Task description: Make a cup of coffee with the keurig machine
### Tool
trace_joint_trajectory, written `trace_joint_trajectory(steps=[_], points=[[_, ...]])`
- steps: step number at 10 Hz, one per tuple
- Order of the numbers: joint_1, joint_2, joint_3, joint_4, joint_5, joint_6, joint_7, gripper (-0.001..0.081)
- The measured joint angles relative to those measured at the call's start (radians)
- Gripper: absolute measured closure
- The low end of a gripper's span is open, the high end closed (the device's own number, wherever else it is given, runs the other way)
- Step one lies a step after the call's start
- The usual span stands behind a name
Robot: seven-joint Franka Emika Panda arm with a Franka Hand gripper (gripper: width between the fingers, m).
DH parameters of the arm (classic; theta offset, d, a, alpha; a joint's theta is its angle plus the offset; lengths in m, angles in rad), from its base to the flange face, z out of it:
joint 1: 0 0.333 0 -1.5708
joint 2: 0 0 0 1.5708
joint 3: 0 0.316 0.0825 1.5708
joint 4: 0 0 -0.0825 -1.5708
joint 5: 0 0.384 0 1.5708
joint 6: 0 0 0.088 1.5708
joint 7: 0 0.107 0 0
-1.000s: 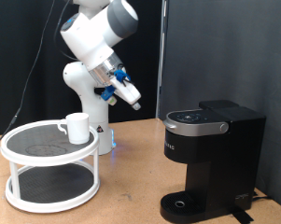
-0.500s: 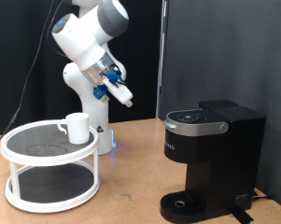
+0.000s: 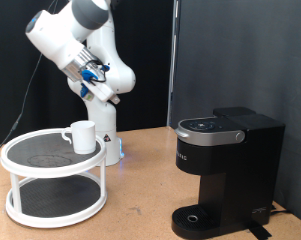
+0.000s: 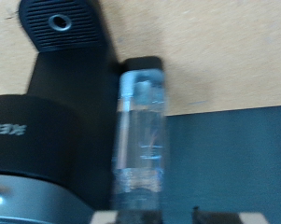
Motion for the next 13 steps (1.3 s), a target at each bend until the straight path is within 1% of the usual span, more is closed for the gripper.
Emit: trace_joint_trajectory(steps=[1,2,3,5,6,9,11,13], points=[[-0.014,-0.005,-0.025,0.01,-0.059,-0.062,-0.029,0.0806],[-0.029,-0.011,-0.043,0.02,-0.117,-0.1,-0.059,0.0806],[-0.039,-0.023,-0.048,0.022,-0.145,-0.116,-0.077,0.0806],[-0.04,-0.022,-0.056,0.019,-0.13,-0.108,-0.08,0.0806],[-0.045,-0.022,-0.077,0.02,-0.128,-0.106,-0.089,0.0806],[-0.08,-0.021,-0.177,0.035,-0.127,-0.11,-0.147,0.0806],[-0.089,-0.016,-0.236,0.06,-0.127,-0.116,-0.151,0.0806],[-0.089,0.001,-0.272,0.09,-0.127,-0.12,-0.151,0.0806]])
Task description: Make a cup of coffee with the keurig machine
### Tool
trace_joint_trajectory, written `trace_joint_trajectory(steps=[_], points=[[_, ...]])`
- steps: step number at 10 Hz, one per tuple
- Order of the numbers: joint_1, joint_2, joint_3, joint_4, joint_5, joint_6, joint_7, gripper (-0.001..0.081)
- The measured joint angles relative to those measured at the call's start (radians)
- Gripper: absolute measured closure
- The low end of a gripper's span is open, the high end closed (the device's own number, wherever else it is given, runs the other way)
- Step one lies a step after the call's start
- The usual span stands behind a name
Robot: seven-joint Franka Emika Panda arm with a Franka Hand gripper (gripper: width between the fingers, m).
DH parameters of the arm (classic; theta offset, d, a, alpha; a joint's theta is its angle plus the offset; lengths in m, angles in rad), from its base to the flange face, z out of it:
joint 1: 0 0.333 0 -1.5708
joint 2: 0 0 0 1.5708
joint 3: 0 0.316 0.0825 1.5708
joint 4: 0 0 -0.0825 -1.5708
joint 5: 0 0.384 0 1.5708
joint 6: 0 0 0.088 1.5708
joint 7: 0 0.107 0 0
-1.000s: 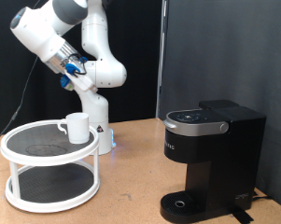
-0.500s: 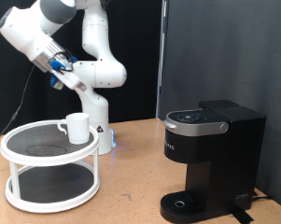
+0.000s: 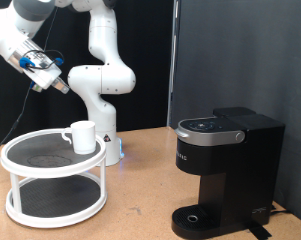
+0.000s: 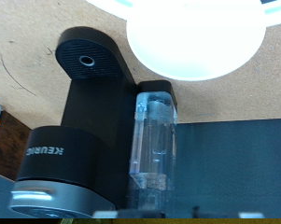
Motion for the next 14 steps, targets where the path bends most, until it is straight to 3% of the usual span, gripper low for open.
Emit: trace_joint_trajectory(steps=[2,4,13,14], points=[[0.002,0.039,-0.013,0.033,-0.011,-0.038,-0.01,0.0806],[0.002,0.038,-0.013,0.026,-0.009,-0.022,-0.01,0.0806],[-0.006,0.035,-0.014,-0.106,-0.045,0.132,-0.072,0.0806],[-0.009,0.035,-0.015,-0.121,-0.046,0.15,-0.077,0.0679]])
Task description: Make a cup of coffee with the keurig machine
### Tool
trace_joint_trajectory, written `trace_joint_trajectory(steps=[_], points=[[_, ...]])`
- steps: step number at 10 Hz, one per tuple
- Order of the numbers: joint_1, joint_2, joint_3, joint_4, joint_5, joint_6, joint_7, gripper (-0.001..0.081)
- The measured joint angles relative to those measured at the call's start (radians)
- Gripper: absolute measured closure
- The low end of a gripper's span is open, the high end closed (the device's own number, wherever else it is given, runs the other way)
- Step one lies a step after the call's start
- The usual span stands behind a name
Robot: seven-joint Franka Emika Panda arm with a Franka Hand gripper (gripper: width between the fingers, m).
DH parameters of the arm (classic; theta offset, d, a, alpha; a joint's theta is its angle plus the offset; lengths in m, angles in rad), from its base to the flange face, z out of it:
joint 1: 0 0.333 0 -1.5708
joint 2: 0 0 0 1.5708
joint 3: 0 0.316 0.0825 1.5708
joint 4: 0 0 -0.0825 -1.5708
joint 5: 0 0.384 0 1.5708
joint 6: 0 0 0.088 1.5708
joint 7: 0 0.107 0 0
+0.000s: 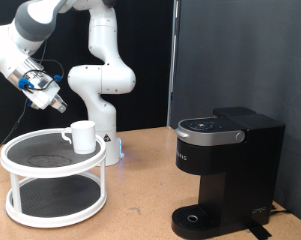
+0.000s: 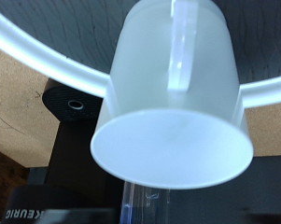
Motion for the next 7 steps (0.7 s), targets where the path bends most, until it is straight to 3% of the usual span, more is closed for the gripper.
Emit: trace_joint_trajectory(steps=[2,3,4,5,6,7], points=[[-0.009,0.0,-0.002,-0.025,0.0,0.04,-0.016,0.0403],[-0.014,0.0,-0.004,-0.037,0.0,0.062,-0.029,0.0403],[-0.018,0.0,-0.006,-0.052,0.0,0.086,-0.042,0.0213],[-0.02,0.0,-0.006,-0.072,0.0,0.119,-0.055,0.0213],[-0.02,0.0,-0.006,-0.093,0.0,0.151,-0.064,0.0102],[-0.021,0.0,-0.006,-0.113,0.0,0.177,-0.071,0.0102]])
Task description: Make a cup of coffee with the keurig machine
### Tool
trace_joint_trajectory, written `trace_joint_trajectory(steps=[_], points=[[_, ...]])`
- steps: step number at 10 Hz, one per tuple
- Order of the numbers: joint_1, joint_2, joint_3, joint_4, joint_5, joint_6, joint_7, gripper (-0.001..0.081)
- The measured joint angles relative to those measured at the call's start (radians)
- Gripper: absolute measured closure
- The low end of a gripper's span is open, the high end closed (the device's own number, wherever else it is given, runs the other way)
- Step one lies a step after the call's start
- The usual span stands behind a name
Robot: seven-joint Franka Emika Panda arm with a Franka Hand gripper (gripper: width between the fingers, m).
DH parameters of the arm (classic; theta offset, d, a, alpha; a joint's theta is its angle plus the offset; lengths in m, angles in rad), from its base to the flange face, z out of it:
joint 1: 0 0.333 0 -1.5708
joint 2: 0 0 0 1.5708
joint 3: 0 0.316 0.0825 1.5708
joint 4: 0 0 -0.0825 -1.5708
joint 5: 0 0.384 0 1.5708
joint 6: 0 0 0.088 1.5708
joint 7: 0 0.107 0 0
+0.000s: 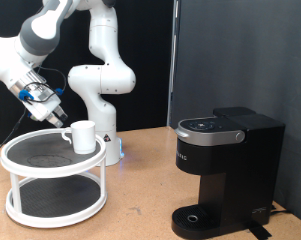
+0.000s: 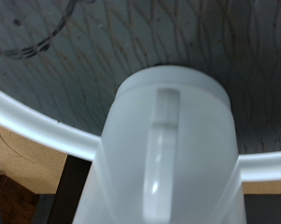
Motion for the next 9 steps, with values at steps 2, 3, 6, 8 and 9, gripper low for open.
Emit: trace_joint_trajectory(steps=[2,3,6,8,9], points=[[0.0,0.0,0.0,-0.034,0.0,0.043,-0.016,0.0078],[0.0,0.001,0.0,-0.046,0.0,0.056,-0.022,0.0072],[0.0,0.001,-0.001,-0.073,0.002,0.087,-0.032,0.0071],[0.0,0.001,-0.005,-0.079,0.007,0.091,-0.039,0.0074],[0.0,0.001,-0.007,-0.08,0.007,0.091,-0.041,0.0229]])
